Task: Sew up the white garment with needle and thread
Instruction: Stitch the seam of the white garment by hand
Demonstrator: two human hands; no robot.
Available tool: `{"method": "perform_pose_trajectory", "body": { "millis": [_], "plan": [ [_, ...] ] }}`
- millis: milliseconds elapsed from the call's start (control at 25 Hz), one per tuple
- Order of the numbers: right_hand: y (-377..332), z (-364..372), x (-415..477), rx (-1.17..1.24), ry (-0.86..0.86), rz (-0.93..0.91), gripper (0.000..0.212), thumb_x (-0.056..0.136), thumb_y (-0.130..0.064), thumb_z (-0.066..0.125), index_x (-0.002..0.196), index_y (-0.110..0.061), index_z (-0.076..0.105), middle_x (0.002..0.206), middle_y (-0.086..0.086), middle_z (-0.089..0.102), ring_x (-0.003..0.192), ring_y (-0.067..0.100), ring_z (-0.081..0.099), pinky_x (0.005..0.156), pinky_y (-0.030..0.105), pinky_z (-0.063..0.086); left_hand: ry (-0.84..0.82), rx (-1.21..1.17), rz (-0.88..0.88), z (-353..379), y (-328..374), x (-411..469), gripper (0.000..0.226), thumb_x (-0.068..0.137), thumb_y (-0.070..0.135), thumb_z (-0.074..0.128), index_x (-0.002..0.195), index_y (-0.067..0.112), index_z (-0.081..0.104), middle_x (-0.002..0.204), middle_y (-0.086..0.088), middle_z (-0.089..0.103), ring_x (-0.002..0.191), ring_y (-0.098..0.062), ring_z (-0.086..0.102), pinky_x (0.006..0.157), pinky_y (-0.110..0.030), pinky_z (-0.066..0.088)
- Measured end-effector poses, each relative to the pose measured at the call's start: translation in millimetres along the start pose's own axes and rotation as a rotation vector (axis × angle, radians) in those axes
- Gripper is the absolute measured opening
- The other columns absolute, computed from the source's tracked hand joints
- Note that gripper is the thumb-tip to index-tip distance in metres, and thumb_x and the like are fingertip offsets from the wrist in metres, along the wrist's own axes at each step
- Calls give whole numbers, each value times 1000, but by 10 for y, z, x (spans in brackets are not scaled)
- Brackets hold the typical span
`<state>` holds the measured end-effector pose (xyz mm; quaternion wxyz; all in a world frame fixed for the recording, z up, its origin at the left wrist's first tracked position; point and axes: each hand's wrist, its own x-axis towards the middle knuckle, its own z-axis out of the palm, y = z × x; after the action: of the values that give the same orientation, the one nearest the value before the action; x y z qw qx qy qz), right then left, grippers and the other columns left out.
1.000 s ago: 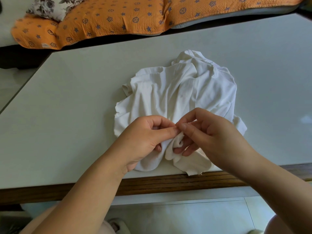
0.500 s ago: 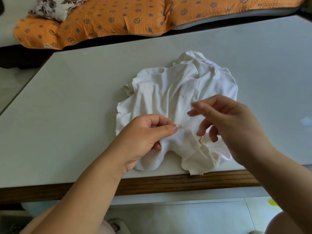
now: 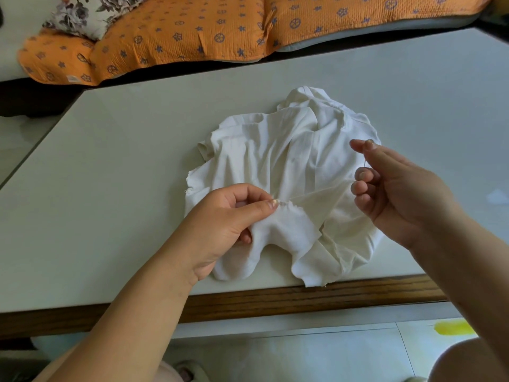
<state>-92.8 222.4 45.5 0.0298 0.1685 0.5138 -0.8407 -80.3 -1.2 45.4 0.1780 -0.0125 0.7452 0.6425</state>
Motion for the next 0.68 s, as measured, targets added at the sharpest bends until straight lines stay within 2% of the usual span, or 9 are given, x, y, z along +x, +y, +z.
{"method": "perform_pose_trajectory", "body": {
  "millis": [400, 480, 560, 680],
  "plan": [
    [-25, -94, 89, -43, 191, -212, 22, 103, -17, 48, 110, -19, 69, 60, -3, 53, 57, 12, 62, 56, 20, 53, 13, 8, 3, -20, 10, -4, 9, 88, 17, 67, 79, 17, 71, 68, 4, 63, 55, -2, 51, 51, -17, 41],
    [-26, -88, 91, -20, 185, -214, 22, 103, -15, 48, 112, -17, 68, 61, -2, 54, 59, 14, 64, 58, 21, 54, 17, 9, -4, -21, 9, -5, 11, 87, 17, 67, 77, 19, 71, 68, 4, 64, 55, -2, 52, 51, -17, 42],
    [-7, -41, 44, -53, 78, -171, 22, 102, -11, 48, 111, -14, 68, 59, -1, 55, 57, 14, 63, 55, 21, 53, 19, 10, -7, -22, 3, -3, 12, 87, 17, 68, 76, 20, 72, 69, 4, 65, 57, -3, 53, 53, -18, 42],
    [58, 98, -157, -178, -276, -69, 21, 94, -11, 55, 111, -10, 67, 59, 5, 58, 55, 18, 65, 47, 21, 49, 7, 2, 2, -20, 6, -2, 7, 83, 23, 71, 76, 22, 72, 71, 5, 66, 66, -6, 57, 56, -20, 44]
  ]
}}
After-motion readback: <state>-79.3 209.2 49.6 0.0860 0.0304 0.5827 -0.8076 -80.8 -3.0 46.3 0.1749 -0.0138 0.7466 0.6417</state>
